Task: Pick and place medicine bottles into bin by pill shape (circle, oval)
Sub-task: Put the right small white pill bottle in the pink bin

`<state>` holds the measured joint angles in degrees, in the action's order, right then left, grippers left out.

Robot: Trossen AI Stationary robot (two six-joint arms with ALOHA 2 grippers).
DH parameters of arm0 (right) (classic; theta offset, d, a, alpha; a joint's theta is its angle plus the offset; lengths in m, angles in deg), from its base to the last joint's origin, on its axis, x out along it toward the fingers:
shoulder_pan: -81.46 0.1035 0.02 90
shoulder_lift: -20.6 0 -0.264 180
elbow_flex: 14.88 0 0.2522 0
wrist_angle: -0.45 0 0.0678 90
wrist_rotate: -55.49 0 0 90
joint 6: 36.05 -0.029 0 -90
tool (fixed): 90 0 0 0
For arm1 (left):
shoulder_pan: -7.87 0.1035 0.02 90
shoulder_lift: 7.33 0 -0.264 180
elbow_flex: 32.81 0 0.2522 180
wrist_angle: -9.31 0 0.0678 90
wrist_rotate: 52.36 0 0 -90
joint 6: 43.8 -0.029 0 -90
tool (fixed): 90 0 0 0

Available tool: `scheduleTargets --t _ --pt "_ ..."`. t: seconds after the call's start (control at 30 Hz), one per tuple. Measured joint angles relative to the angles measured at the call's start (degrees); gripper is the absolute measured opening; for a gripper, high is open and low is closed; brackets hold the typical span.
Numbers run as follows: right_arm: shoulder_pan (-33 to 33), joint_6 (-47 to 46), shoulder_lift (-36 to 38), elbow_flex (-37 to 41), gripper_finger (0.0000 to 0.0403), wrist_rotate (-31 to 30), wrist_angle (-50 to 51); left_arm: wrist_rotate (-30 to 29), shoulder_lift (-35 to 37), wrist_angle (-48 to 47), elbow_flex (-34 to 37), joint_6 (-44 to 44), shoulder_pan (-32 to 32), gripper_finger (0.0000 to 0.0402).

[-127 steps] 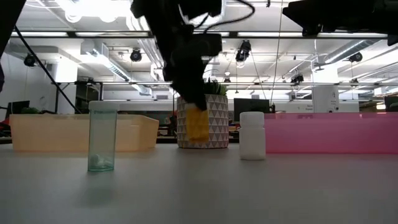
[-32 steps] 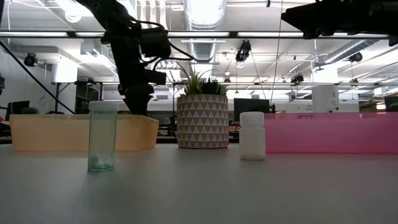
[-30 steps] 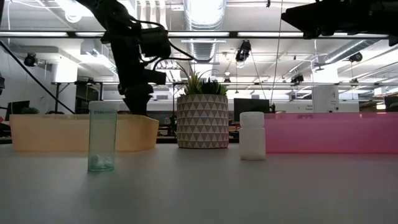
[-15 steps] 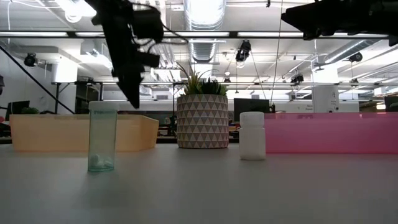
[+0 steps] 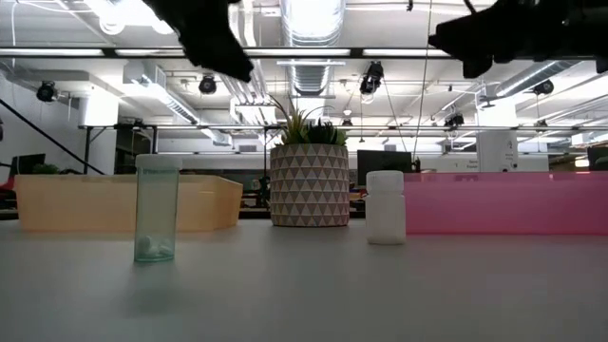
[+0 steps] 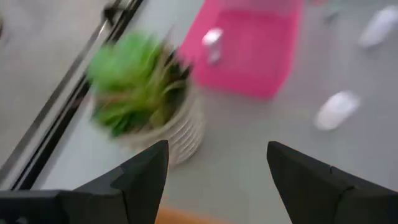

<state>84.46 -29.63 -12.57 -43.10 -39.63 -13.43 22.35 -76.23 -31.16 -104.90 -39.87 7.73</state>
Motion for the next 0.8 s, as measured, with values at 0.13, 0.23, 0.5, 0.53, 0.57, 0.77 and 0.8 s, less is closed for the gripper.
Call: scheduleTargets --t 0.13,0.23,0.5,0.53,0.57,0.77,0.8 --pt "0.13 -7.28 -0.32 0.04 0.0138 0.01 3.41 0.02 0.5 5.47 1.4 -1.34 -4.17 0.0257" --pt "0.13 -14.63 -0.55 0.04 0.0134 1.43 4.09 0.01 0.52 10.12 2.53 -2.42 -6.03 0.0257" --pt "3.13 -31.42 -0.74 0.04 0.0125 9.56 3.84 0.0 0.55 16.23 5.23 -4.79 -7.2 0.0257" --pt "3.82 -33.5 -0.76 0.04 0.0125 9.95 3.76 0.0 0.49 16.28 5.23 -4.83 -7.2 0.0257" --pt "4.58 -35.26 -0.76 0.04 0.0125 10.1 3.74 0.0 0.4 16.33 5.23 -4.83 -7.2 0.0257" --pt "9.1 -44.48 -0.76 0.04 0.0125 10.1 3.77 0.0 0.37 17.0 5.16 -4.97 -7.17 0.0257" --pt "9.81 -45.5 -0.76 0.04 0.0125 10.1 3.78 0.0 0.37 16.96 5.16 -5.21 -7.17 0.0257"
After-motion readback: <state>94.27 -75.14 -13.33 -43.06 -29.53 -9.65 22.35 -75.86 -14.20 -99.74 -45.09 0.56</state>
